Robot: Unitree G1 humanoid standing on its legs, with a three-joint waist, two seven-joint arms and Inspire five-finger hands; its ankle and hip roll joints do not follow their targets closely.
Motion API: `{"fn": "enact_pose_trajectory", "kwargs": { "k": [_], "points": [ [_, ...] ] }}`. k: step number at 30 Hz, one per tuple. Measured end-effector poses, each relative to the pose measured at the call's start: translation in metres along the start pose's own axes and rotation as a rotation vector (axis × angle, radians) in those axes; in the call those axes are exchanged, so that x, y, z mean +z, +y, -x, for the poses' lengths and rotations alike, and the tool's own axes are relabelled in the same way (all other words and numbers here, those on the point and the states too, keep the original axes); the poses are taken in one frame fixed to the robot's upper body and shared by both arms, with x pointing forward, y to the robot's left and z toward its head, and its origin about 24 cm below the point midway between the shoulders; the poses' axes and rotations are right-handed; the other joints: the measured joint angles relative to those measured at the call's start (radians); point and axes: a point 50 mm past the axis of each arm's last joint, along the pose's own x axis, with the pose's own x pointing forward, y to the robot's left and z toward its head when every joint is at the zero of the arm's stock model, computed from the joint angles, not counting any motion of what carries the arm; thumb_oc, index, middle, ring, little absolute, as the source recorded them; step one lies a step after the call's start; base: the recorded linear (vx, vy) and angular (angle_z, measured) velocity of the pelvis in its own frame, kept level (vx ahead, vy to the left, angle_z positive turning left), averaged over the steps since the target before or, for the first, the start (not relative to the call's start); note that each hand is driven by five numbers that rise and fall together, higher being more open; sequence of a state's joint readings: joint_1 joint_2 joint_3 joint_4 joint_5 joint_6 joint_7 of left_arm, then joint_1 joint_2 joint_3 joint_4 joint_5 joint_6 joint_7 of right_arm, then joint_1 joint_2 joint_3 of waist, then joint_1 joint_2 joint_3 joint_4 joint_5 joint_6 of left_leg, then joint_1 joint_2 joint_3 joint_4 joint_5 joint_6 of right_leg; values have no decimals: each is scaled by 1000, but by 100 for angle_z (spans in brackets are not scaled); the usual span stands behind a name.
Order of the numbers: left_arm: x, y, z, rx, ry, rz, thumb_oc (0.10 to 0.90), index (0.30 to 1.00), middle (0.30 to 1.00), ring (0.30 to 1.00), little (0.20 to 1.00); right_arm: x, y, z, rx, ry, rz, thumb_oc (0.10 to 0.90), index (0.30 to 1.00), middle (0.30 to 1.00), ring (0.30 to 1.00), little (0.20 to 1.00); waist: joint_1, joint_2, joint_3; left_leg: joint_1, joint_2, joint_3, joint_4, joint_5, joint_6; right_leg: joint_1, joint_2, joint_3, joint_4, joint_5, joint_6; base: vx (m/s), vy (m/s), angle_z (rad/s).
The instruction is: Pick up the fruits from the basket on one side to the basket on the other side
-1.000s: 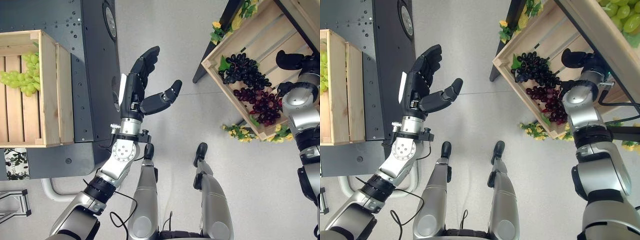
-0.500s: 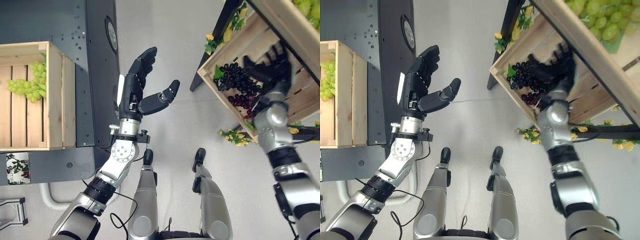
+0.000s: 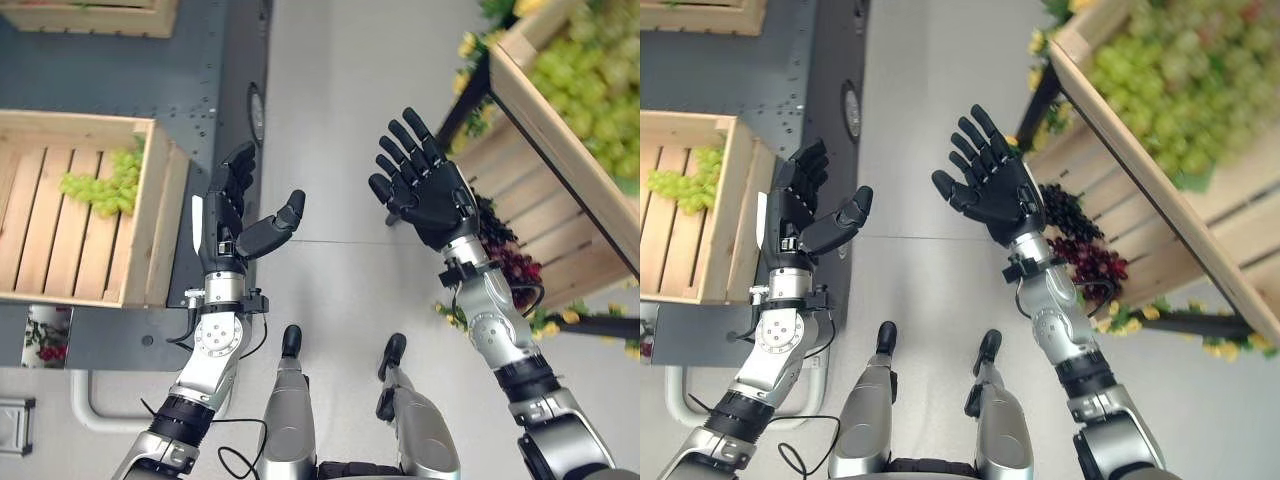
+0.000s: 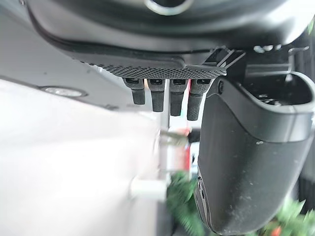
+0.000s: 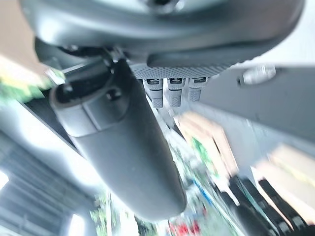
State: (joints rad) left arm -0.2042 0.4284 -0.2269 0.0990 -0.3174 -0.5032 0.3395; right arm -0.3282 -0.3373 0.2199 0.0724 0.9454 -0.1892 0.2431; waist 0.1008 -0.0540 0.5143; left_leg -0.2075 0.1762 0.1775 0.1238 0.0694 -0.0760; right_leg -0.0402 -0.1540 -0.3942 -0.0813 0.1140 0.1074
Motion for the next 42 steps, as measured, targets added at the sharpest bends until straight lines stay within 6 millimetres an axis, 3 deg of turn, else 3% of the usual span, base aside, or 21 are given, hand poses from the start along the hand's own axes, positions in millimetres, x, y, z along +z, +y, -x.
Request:
{"fn": "enact_pose_trajectory", "kwargs": {
  "k": [3, 7, 12, 13, 15, 18, 21, 22, 23, 24, 25, 27, 32, 36, 40, 42],
  "points": [
    [7, 2, 6, 11, -35, -28, 800, 900, 900, 900, 900, -10, 2, 10, 33, 28, -27, 800, 900, 900, 900, 900, 30, -2, -1, 34, -41, -9, -40, 3, 17, 11, -36, 4, 22, -1, -3, 203, 402, 19],
    [12, 2, 15, 8, -61, -82, 800, 900, 900, 900, 900, -32, 8, 34, 79, 97, -84, 800, 900, 900, 900, 900, 34, -11, -19, 131, -91, -9, -78, -22, 50, 74, -91, -3, 76, 1, -6, 167, 347, 16],
    [15, 3, 14, -6, -75, -99, 800, 900, 900, 900, 900, -44, 22, 49, 207, 119, -184, 800, 900, 900, 900, 900, 27, -11, -54, 180, -114, -27, -66, -55, 97, 50, -155, 0, 292, 0, -6, 152, 184, 36],
    [15, 4, 14, 0, -74, -101, 800, 900, 900, 900, 900, -49, 27, 50, 235, 130, -217, 800, 900, 900, 900, 900, 31, -11, -83, 180, -121, -66, -68, -59, 107, 29, -159, 27, 340, -16, -17, 184, 24, 58],
    [15, 10, 13, 29, -74, -109, 800, 900, 900, 900, 900, -55, 36, 52, 295, 147, -257, 800, 900, 900, 900, 900, 32, 5, -123, 189, -123, -136, -86, -55, 116, 18, -87, 137, 324, -95, -19, 137, -19, 73],
    [15, 12, 14, 48, -68, -111, 800, 900, 900, 900, 900, -59, 38, 57, 331, 161, -269, 800, 900, 900, 900, 900, 33, 12, -164, 198, -139, -177, -105, -46, 119, -4, -36, 168, 204, -90, -8, 133, -88, 68],
    [9, 10, 21, 48, -37, -105, 800, 900, 900, 900, 900, -60, 37, 61, 333, 169, -276, 800, 900, 900, 900, 900, 2, 18, -203, 203, -151, -285, -138, -36, 112, -37, 4, 272, 46, -48, 42, 167, -123, 102],
    [6, 10, 25, 36, -19, -110, 800, 900, 900, 900, 900, -61, 37, 63, 328, 171, -282, 800, 900, 900, 900, 900, -6, -4, -216, 202, -169, -315, -140, -37, 99, -52, 1, 329, 29, -48, 42, 180, -144, 109],
    [3, 11, 30, 29, 3, -120, 800, 900, 900, 900, 900, -63, 37, 67, 320, 176, -293, 800, 900, 900, 900, 900, -8, -42, -240, 196, -200, -343, -136, -45, 85, -58, -14, 390, 20, -52, 35, 196, -155, 119],
    [1, 12, 33, 30, 18, -125, 800, 900, 900, 900, 900, -65, 36, 70, 314, 180, -299, 800, 900, 900, 900, 900, -11, -61, -253, 191, -213, -350, -126, -50, 73, -54, -17, 417, 22, -10, 52, 247, -200, 122],
    [-5, 12, 43, 42, 60, -117, 800, 900, 900, 900, 900, -66, 33, 75, 302, 196, -297, 800, 900, 900, 900, 900, -22, -35, -268, 166, -191, -342, -85, -69, 52, -45, 5, 414, 36, -23, 41, 277, -278, 86],
    [-10, 16, 54, 48, 103, -128, 800, 900, 900, 900, 900, -65, 28, 78, 291, 209, -296, 800, 900, 900, 900, 900, -15, -13, -272, 133, -155, -329, -32, -99, 30, -36, 46, 414, 53, -35, 26, 257, -338, 52],
    [-15, 13, 55, 16, 123, -127, 800, 900, 900, 900, 900, -60, 21, 82, 280, 214, -280, 800, 900, 900, 900, 900, -66, -4, -272, 92, -126, -400, 14, -101, 0, -13, 109, 468, 112, -117, 10, 212, -420, 91],
    [-17, 15, 56, 40, 146, -96, 800, 900, 900, 900, 900, -59, 24, 77, 309, 240, -292, 800, 900, 900, 900, 900, -48, 11, -271, 101, -103, -453, -40, -83, 10, 28, 131, 430, 82, -130, -8, 230, -338, 56],
    [-19, 13, 57, 55, 162, -68, 800, 900, 900, 900, 900, -53, 24, 77, 341, 277, -273, 800, 900, 900, 900, 900, -31, 19, -272, 89, -96, -436, -39, -66, 26, 37, 131, 376, 85, -146, -21, 131, -209, 46],
    [-20, 8, 57, 31, 169, -58, 800, 900, 900, 900, 900, -52, 21, 80, 333, 299, -264, 800, 900, 900, 900, 900, -46, 21, -271, 54, -111, -338, 2, -44, 18, 51, 116, 324, 84, -161, -19, 86, -77, 81]
  ]
}}
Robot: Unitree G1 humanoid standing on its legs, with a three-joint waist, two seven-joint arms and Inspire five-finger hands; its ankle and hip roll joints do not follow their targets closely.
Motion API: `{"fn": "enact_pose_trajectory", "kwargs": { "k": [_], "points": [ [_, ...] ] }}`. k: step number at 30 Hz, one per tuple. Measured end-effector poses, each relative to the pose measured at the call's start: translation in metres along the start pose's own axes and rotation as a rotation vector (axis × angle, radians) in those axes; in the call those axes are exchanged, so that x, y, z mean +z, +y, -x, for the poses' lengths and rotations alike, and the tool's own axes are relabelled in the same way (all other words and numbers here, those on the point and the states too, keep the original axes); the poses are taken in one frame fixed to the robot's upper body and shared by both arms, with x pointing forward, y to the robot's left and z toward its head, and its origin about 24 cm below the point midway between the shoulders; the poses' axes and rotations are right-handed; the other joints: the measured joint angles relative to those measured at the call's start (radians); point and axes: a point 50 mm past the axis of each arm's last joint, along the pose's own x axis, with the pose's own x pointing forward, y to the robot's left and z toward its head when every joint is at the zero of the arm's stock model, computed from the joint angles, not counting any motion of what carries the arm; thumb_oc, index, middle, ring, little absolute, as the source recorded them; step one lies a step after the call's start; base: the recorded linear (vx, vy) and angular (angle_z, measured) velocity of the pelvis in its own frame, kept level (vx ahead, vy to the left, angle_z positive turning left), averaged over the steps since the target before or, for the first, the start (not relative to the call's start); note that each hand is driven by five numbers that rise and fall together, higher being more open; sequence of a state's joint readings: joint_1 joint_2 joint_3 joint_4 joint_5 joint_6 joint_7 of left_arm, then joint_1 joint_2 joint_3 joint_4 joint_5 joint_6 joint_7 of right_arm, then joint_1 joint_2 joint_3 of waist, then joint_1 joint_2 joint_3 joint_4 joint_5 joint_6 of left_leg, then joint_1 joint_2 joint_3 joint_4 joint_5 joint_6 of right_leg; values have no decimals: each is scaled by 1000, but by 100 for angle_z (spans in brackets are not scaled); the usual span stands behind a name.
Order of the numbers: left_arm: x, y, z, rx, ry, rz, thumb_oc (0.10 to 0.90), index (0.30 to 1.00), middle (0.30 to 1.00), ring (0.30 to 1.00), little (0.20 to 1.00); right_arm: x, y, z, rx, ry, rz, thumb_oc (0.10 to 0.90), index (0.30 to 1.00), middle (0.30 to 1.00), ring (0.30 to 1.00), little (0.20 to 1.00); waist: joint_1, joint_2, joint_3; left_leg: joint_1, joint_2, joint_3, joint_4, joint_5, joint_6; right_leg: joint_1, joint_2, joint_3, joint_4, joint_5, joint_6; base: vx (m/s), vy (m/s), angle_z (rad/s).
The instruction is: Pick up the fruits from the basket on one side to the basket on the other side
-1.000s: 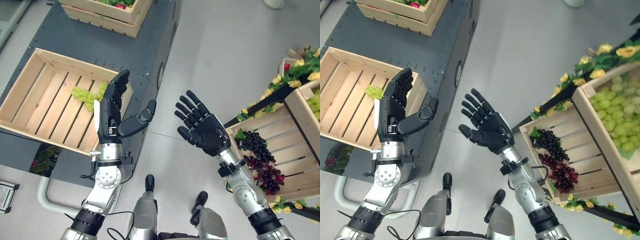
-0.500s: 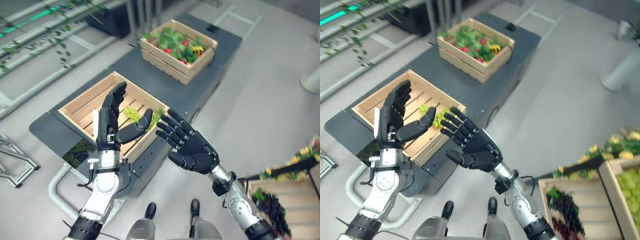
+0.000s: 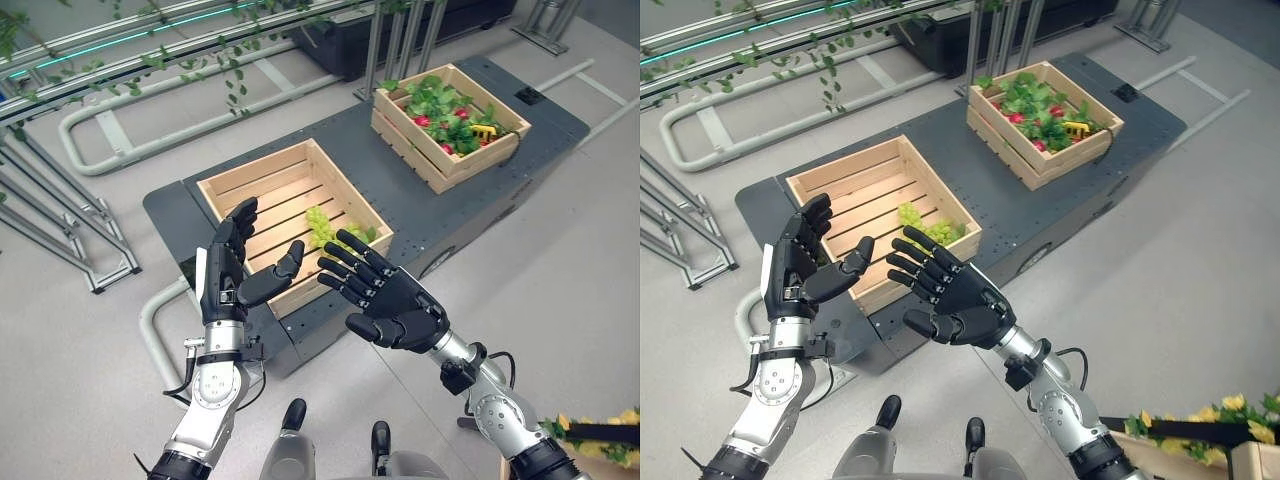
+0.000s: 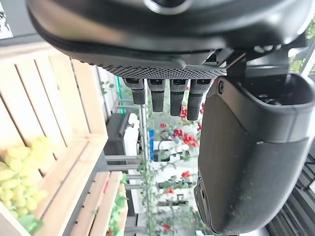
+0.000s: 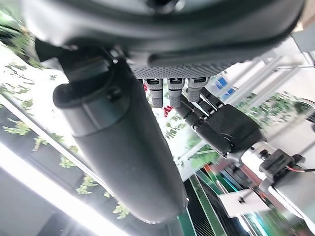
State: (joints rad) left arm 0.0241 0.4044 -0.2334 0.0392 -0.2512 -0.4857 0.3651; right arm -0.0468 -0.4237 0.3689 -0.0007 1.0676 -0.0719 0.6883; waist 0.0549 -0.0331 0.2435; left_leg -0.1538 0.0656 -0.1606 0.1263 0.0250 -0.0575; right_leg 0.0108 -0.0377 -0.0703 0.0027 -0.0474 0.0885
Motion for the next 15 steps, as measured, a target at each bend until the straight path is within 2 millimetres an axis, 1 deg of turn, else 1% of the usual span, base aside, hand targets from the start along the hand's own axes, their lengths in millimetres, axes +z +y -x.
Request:
{"fn": "enact_pose_trajectory", "kwargs": {
  "k": [1, 2, 3, 4, 5, 6, 7, 8, 9, 10, 13, 15],
  "points": [
    [-1, -1, 0, -9, 3, 2, 800, 900, 900, 900, 900, -1, -1, 2, -9, 2, -3, 800, 900, 900, 900, 900, -4, 0, 0, -5, -5, 32, 9, 2, -1, 8, -4, -14, -1, -8, 0, 107, -22, 93],
    [-1, -3, 1, -22, 7, 2, 800, 900, 900, 900, 900, -3, -1, 5, -22, 4, -12, 800, 900, 900, 900, 900, -11, 1, 0, -6, -13, 63, 12, 7, 6, 29, -8, -35, -2, -19, 3, 101, 10, 109],
    [-2, -6, 0, -42, 8, 5, 800, 900, 900, 900, 900, -6, -2, 11, -45, 3, -22, 800, 900, 900, 900, 900, -22, 2, 0, -2, -17, 117, -2, 20, 25, 57, -14, -77, -12, -34, -3, 93, 106, 132],
    [-2, -7, 0, -56, 6, 5, 800, 900, 900, 900, 900, -8, -3, 15, -62, 7, -30, 800, 900, 900, 900, 900, -31, 2, 0, 7, -16, 158, -34, 41, 39, 75, -20, -100, -18, -41, -3, 53, 140, 110],
    [-1, -7, 0, -62, 4, 5, 800, 900, 900, 900, 900, -9, -3, 16, -67, 9, -32, 800, 900, 900, 900, 900, -28, 2, 0, 12, -12, 175, -53, 39, 49, 78, -22, -109, -17, -44, -3, 34, 147, 71],
    [-1, -6, 0, -63, 4, 3, 800, 900, 900, 900, 900, -11, -3, 18, -74, 7, -39, 800, 900, 900, 900, 900, -25, 4, 1, 9, -2, 222, -75, 33, 46, 84, -24, -116, -19, -43, 0, 21, 129, 83],
    [-1, -7, -2, -79, -1, 1, 800, 900, 900, 900, 900, -14, -3, 24, -101, -15, -53, 800, 900, 900, 900, 900, -38, 0, -4, 22, 21, 343, -106, 23, 46, 98, -40, -162, -40, -43, 3, 78, 238, 93],
    [0, -9, -2, -89, -4, 3, 800, 900, 900, 900, 900, -16, -4, 27, -120, -21, -61, 800, 900, 900, 900, 900, -40, 2, -4, 31, 17, 343, -106, 28, 59, 85, -62, -157, -31, -53, 9, 91, 253, 74],
    [-1, -9, -1, -90, -1, -3, 800, 900, 900, 900, 900, -18, -5, 28, -129, -17, -64, 800, 900, 900, 900, 900, -32, 11, -7, 50, 18, 328, -100, 39, 66, 86, -63, -153, -28, -53, 14, 138, 299, 26],
    [-3, -9, 0, -97, 3, -40, 800, 900, 900, 900, 900, -21, -8, 31, -149, -16, -71, 800, 900, 900, 900, 900, -42, 21, -13, 82, 7, 322, -146, 53, 36, 92, -71, -159, -30, -51, 22, 98, 163, 5],
    [-6, -9, -3, -105, 26, -110, 800, 900, 900, 900, 900, -22, -8, 32, -166, -30, -84, 800, 900, 900, 900, 900, -45, 18, -14, 130, -23, 318, -194, 59, 52, 106, -97, -157, -23, -46, 29, 116, 217, -4],
    [-6, -6, -4, -102, 28, -151, 800, 900, 900, 900, 900, -24, -8, 30, -190, -49, -103, 800, 900, 900, 900, 900, -45, 17, -14, 153, -30, 315, -206, 56, 61, 115, -102, -155, -13, -43, 34, 83, 200, -5]
  ]
}}
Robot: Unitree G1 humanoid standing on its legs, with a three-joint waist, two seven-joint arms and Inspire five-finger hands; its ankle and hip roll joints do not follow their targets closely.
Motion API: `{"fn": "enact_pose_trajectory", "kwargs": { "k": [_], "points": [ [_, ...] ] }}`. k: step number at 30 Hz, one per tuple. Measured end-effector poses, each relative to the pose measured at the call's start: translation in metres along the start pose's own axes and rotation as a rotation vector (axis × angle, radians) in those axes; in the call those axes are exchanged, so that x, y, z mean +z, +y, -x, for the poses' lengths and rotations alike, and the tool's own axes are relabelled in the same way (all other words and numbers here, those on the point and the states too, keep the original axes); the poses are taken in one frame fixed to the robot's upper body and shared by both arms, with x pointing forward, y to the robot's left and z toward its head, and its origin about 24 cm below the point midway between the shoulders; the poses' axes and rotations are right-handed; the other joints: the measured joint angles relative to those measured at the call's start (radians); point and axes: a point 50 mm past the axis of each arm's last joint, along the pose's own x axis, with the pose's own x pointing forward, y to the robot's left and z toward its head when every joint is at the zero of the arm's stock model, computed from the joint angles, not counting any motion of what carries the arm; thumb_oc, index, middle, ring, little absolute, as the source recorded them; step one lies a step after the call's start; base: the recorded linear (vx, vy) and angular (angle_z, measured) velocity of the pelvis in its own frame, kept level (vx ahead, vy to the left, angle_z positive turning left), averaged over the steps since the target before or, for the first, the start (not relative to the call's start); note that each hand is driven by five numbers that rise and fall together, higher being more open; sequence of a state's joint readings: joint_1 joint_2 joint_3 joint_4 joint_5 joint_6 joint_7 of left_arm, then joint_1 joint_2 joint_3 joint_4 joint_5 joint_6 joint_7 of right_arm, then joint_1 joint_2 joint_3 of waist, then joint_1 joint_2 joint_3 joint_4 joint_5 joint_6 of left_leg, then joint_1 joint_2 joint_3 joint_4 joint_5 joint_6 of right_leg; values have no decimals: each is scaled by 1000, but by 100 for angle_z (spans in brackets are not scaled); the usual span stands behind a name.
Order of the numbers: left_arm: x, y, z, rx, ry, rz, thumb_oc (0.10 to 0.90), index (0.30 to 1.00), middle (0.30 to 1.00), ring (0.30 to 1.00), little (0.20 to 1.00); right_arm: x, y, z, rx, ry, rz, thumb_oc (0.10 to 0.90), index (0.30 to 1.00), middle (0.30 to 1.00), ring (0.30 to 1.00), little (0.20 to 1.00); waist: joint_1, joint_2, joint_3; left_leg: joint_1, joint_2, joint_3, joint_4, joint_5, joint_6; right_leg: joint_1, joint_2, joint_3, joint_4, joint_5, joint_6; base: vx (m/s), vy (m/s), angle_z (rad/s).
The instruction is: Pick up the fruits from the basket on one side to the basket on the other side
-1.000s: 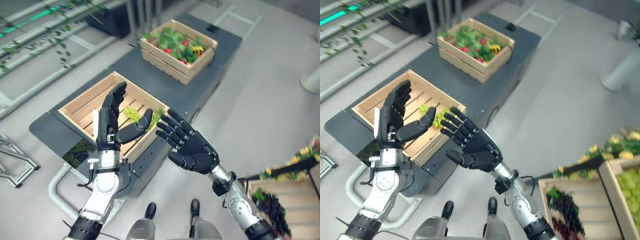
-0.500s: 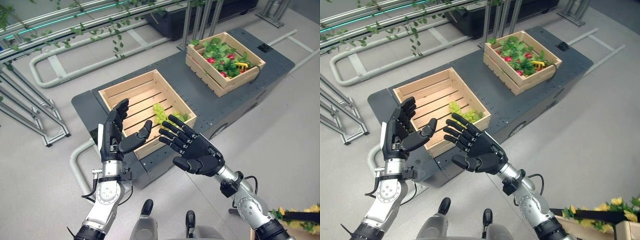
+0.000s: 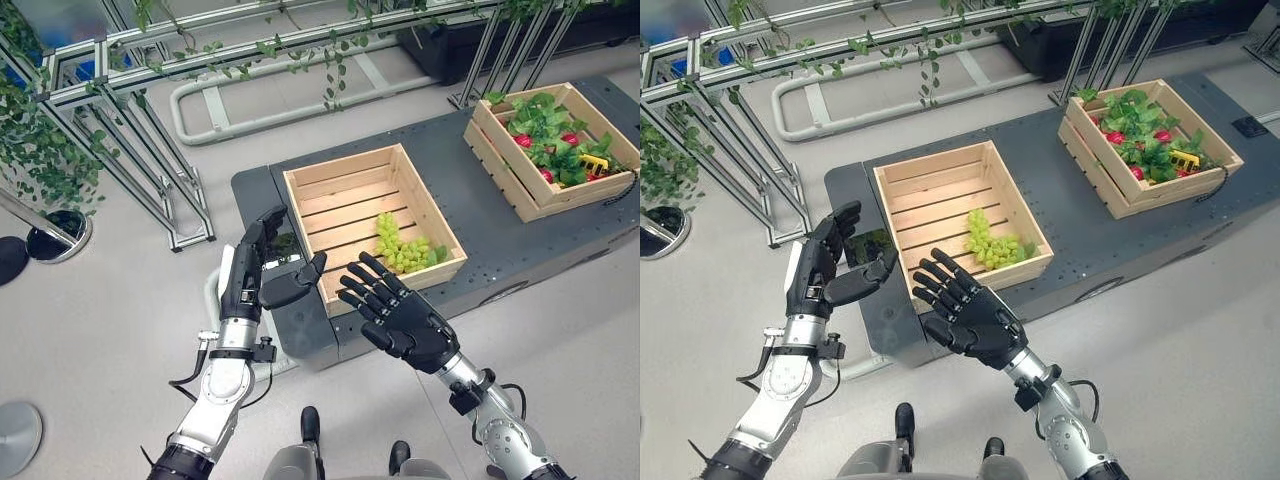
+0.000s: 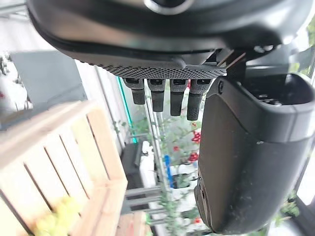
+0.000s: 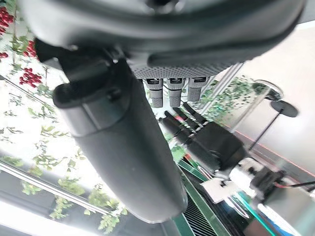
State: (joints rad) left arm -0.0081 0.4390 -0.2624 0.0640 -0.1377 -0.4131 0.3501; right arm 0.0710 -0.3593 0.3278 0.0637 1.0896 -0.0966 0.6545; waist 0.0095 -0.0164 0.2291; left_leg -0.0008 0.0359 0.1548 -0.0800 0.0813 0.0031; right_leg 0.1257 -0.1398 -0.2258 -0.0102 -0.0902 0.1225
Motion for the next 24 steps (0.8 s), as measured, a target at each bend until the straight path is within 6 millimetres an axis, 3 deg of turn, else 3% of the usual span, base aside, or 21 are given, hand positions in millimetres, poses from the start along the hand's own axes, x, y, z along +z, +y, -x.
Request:
{"fn": "enact_pose_trajectory", "kwargs": {
  "k": [4, 9, 13, 16, 19, 20, 21, 23, 24],
  "points": [
    [2, 6, -4, -6, -24, -126, 800, 900, 900, 900, 900, -6, -2, -4, -84, -62, -48, 800, 900, 900, 900, 900, -5, -9, -5, 22, -17, -1, -8, -9, 12, 9, -15, 3, -4, 8, 12, 34, 217, -5],
    [4, 10, -11, -4, -55, -255, 800, 900, 900, 900, 900, -8, -20, 1, -357, -121, -19, 800, 900, 900, 900, 900, -33, -14, -9, 27, -23, 38, -7, -15, 26, -29, -29, 45, 44, 15, 24, -23, 268, -30],
    [1, 13, -20, -7, -62, -332, 800, 900, 900, 900, 900, -16, -43, 29, -633, -130, -23, 800, 900, 900, 900, 900, -70, -11, -9, 39, -22, 81, -2, -21, 42, -93, -36, 78, 142, 18, 27, -13, 101, -36],
    [-4, 15, -19, 2, -51, -392, 800, 900, 900, 900, 900, -15, -53, 59, -858, -155, 6, 800, 900, 900, 900, 900, -110, 9, -1, 67, -13, 100, -9, -25, 59, -173, -50, 115, 268, 7, 26, 58, -64, -31],
    [-6, 18, -22, 22, -49, -426, 800, 900, 900, 900, 900, -19, -56, 73, -1000, -166, 8, 800, 900, 900, 900, 900, -133, 6, -2, 63, -13, 103, -13, -28, 53, -188, -69, 120, 150, 20, 36, 87, -193, -11],
    [-8, 19, -24, 32, -48, -457, 800, 900, 900, 900, 900, -19, -57, 74, -1058, -142, 64, 800, 900, 900, 900, 900, -142, 6, -3, 54, -15, 108, -16, -26, 49, -201, -80, 168, 52, 44, 58, 77, -223, -8],
    [-9, 21, -24, 34, -48, -474, 800, 900, 900, 900, 900, -18, -58, 74, -1081, -139, 76, 800, 900, 900, 900, 900, -149, 6, -4, 50, -15, 107, -16, -24, 46, -205, -89, 181, 13, 62, 57, 136, -324, -4],
    [-17, 29, -23, 35, -24, -558, 800, 900, 900, 900, 900, -20, -61, 78, -1177, -134, 103, 800, 900, 900, 900, 900, -177, 4, -9, 44, -11, 97, -16, -17, 19, -234, -97, 256, -1, 93, 51, 152, -320, 16],
    [-19, 30, -22, 32, -11, -571, 800, 900, 900, 900, 900, -22, -62, 82, -1208, -127, 104, 800, 900, 900, 900, 900, -182, 0, -16, 43, -9, 92, -16, -17, 8, -233, -99, 255, -3, 94, 49, 157, -315, 28]
  ]
}}
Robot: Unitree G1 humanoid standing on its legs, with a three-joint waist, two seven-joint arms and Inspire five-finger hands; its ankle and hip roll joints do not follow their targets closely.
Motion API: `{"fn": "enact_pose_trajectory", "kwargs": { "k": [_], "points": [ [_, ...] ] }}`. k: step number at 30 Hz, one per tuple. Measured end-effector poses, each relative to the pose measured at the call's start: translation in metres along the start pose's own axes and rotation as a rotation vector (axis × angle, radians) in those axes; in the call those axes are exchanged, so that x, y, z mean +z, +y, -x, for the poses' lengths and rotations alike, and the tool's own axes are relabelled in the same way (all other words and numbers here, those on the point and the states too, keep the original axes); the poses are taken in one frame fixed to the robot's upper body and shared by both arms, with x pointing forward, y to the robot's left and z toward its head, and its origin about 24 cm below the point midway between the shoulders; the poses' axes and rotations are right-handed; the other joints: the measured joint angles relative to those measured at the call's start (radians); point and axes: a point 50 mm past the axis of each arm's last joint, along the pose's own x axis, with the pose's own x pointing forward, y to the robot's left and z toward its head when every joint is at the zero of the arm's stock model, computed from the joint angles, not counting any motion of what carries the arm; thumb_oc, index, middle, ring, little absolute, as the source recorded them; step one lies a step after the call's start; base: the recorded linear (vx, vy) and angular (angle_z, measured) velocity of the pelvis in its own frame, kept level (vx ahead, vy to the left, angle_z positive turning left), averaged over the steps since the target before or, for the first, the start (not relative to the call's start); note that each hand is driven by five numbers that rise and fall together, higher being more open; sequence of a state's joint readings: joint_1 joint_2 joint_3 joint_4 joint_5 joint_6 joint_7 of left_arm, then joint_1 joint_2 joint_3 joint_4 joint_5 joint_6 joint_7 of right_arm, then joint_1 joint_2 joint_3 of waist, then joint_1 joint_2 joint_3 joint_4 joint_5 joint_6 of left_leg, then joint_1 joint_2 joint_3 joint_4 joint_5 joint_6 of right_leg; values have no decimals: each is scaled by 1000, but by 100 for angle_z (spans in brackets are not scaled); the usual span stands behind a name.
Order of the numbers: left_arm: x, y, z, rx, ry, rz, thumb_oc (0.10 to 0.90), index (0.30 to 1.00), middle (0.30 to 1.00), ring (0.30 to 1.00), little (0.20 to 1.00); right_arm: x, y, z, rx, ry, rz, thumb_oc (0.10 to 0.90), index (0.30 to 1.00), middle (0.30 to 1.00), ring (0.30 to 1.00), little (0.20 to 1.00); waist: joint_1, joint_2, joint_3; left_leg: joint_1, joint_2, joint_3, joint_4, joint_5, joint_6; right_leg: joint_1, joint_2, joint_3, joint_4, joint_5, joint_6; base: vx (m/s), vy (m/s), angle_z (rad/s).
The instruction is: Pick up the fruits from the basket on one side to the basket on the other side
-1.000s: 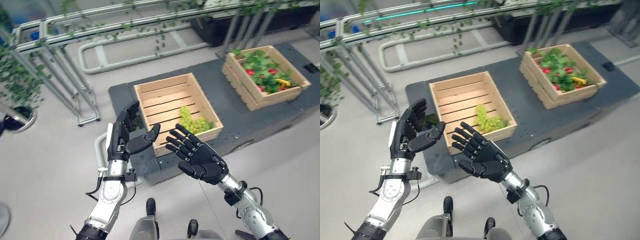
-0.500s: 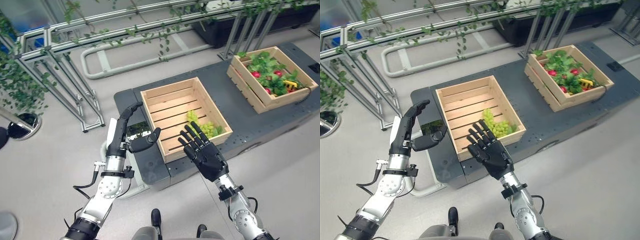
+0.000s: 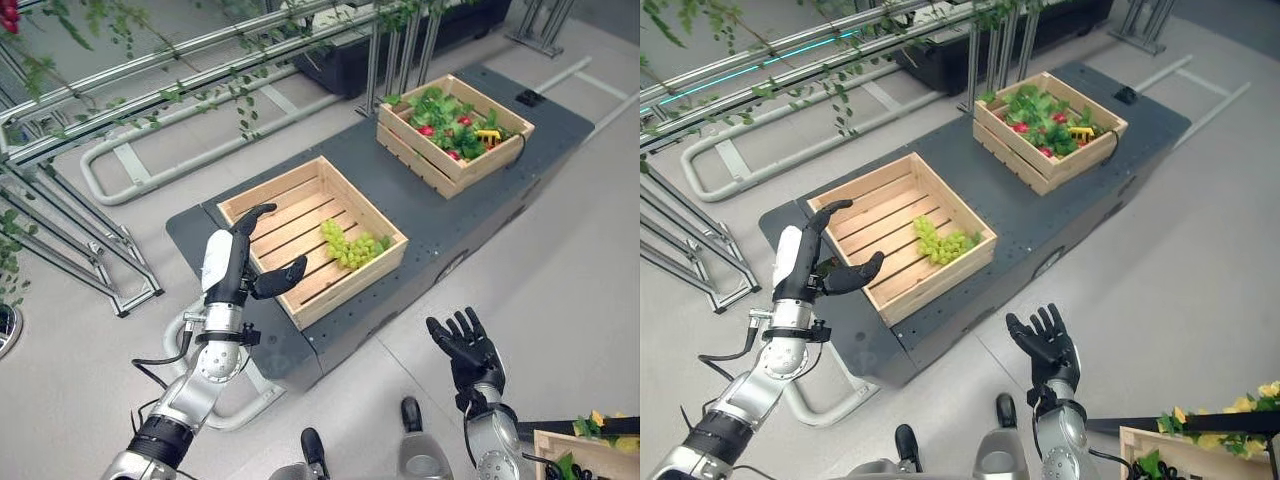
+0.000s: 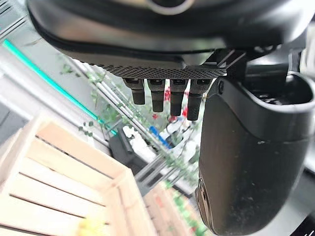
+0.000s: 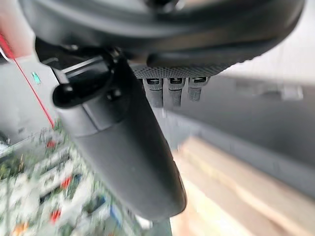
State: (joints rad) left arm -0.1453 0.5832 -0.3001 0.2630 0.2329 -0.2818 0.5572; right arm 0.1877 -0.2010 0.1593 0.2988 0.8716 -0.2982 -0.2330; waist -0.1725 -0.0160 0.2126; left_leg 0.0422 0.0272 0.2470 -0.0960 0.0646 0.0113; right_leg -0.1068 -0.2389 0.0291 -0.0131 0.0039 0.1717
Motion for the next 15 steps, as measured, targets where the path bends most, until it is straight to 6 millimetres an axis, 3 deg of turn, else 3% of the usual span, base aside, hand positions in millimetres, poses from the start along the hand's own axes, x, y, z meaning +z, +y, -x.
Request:
{"fn": "enact_pose_trajectory", "kwargs": {
  "k": [1, 2, 5, 7, 11, 15],
  "points": [
    [-4, -3, 2, -6, 19, -24, 800, 900, 900, 900, 900, -5, -9, 1, -50, 21, 16, 800, 900, 900, 900, 900, -11, -6, -14, 0, 12, -5, 0, 2, -26, -2, 12, 5, -2, 45, 19, 130, -232, 33],
    [-8, -10, 5, -18, 38, -40, 800, 900, 900, 900, 900, -8, -20, 1, -85, 41, 46, 800, 900, 900, 900, 900, -23, 18, -22, -5, 49, -19, 0, 3, -50, 2, 46, 11, -2, 69, 25, 120, -189, 27],
    [-18, -21, 10, -56, 62, -85, 800, 900, 900, 900, 900, -3, -29, -1, -90, 49, 101, 800, 900, 900, 900, 900, -42, 71, -32, -13, 128, 7, 1, 10, -52, 18, 129, -9, -59, 95, -30, 127, -132, -9],
    [-22, -25, 3, -70, 53, -138, 800, 900, 900, 900, 900, 4, -31, -4, -83, 37, 126, 800, 900, 900, 900, 900, -70, 77, -31, -13, 152, 8, 5, 13, -56, 28, 156, -17, -76, 99, -50, 55, -59, -5],
    [-14, -21, -24, 6, -19, -207, 800, 900, 900, 900, 900, 21, -37, -12, -38, 9, 192, 800, 900, 900, 900, 900, -100, 80, -29, -48, 160, 12, 7, 23, -71, -12, 165, -15, -76, 96, -56, 14, -12, -7],
    [-11, -7, -51, 102, -62, -290, 800, 900, 900, 900, 900, 20, -27, -16, 69, 44, 231, 800, 900, 900, 900, 900, -120, 82, -14, -102, 148, 16, 6, 26, -77, -68, 157, -14, -75, 105, -47, -45, 32, 3]
  ]
}}
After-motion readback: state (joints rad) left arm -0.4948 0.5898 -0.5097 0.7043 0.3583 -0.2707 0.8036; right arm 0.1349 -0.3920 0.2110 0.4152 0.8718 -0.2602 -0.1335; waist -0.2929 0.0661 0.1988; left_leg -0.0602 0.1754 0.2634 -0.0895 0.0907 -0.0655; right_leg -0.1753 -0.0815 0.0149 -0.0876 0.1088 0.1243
